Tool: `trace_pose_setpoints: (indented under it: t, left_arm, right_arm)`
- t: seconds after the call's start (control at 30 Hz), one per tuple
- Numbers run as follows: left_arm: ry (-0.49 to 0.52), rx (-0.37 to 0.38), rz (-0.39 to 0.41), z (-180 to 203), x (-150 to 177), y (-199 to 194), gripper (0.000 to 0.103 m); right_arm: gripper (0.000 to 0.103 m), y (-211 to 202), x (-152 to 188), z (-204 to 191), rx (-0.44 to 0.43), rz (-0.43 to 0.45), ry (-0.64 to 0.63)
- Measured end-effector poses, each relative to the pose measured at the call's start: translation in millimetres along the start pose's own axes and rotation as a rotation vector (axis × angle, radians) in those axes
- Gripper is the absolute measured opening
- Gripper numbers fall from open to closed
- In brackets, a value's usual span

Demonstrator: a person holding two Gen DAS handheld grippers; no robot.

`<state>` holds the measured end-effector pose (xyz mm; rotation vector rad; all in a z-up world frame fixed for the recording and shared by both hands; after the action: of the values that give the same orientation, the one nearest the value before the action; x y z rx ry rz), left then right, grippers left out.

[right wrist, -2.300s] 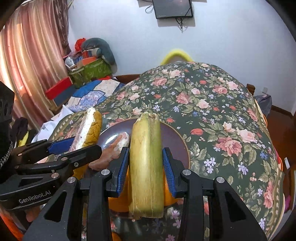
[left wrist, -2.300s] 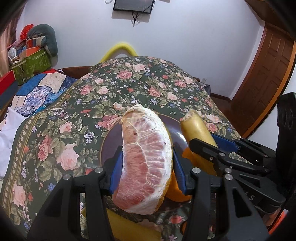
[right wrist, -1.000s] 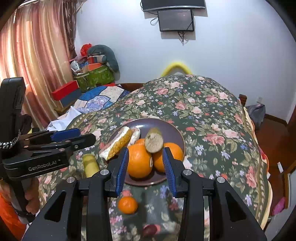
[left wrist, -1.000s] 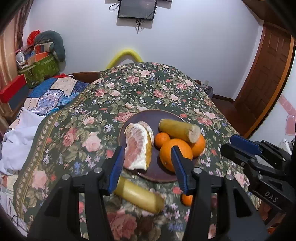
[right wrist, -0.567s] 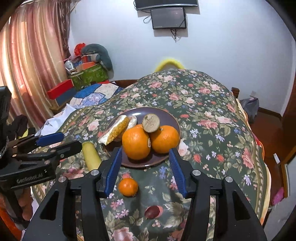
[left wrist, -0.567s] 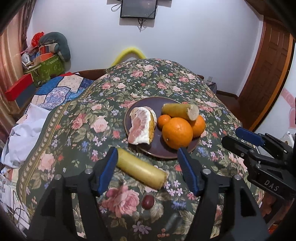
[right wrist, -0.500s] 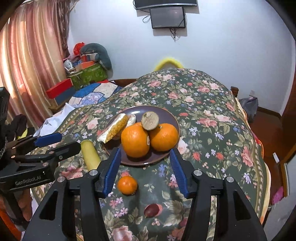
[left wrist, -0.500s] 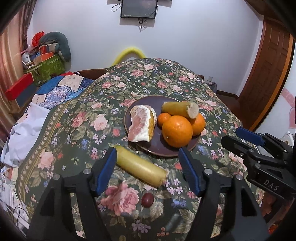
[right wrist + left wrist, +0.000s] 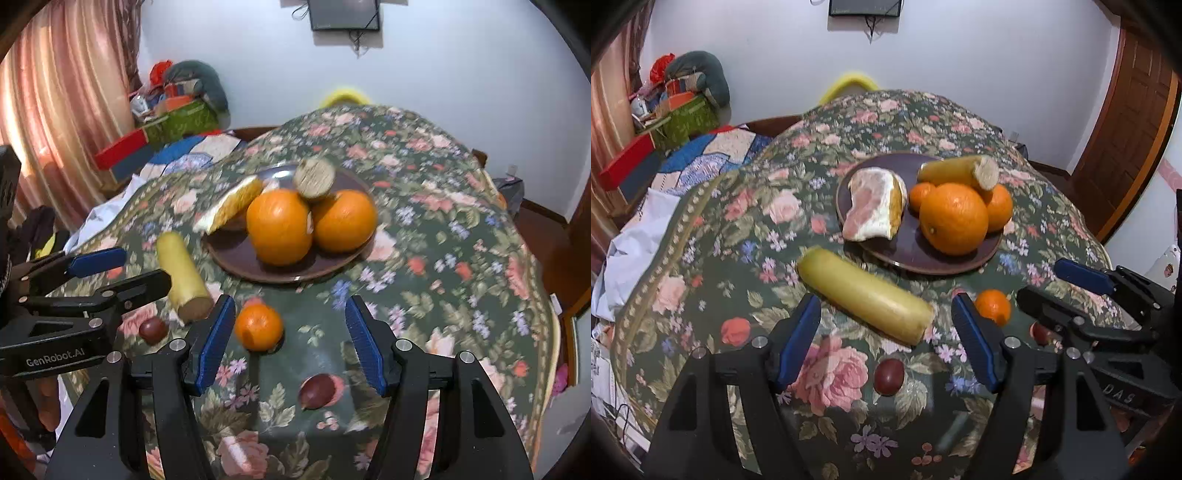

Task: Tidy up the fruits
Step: 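Grasp the small tangerine with the right tool while the left tool approaches the other yellow cylinder, then grasp the yellow husk-wrapped cylinder with the left tool while the right tool lifts the tangerine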

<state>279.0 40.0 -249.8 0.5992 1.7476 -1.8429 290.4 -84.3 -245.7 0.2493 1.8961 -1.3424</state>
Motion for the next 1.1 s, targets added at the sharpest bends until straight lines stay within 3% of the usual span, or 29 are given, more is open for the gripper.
trace_pose_setpoints:
  t: [0.2,0.27,0.4,0.6,0.83,0.97,1.1]
  left_arm:
    - [-0.020,-0.001,-0.030,-7.5,9.4,9.5,0.073]
    - [-0.030,0.005,-0.036,-10.3,10.9,11.3,0.073]
    - [-0.036,0.001,-0.040,-14.7,11.4,13.5,0.073]
    - [-0.041,0.014,-0.050,-11.5,10.0,18.7,0.073]
    - [-0.035,0.008,-0.081,-0.1,10.6,37.5,0.083]
    - [-0.067,0.005,-0.118,-1.3,11.6,55.4,0.083]
    - [-0.070,-0.010,-0.105,-2.6,8.2,57.6,0.080]
  right_arm:
    - [0.056,17.4,11.7,-11.5,-0.045,-0.056,-0.027]
    - [0.044,22.3,13.7,-14.7,-0.055,-0.071,-0.044]
    - [0.033,31.9,19.3,-21.2,-0.076,-0.106,-0.071]
    - [0.031,27.4,16.3,-14.7,-0.092,-0.087,-0.048]
    - [0.031,11.5,4.6,9.0,-0.065,-0.037,0.014]
    - [0.031,2.9,0.3,21.9,-0.041,-0.016,0.031]
    - [0.031,-0.6,-1.3,29.9,-0.032,-0.006,0.049]
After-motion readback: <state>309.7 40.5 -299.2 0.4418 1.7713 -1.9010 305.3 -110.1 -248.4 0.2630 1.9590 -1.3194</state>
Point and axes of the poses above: each gripper's, at about its wrist camera, not at the fingertips, and y roughly the way its jaws point, z to its right, x to its underside, the point moved 9 cm from there along y, roughly the way its jaws point, and after that the axes turned 2 degrees about y, right-handed, at the moved point
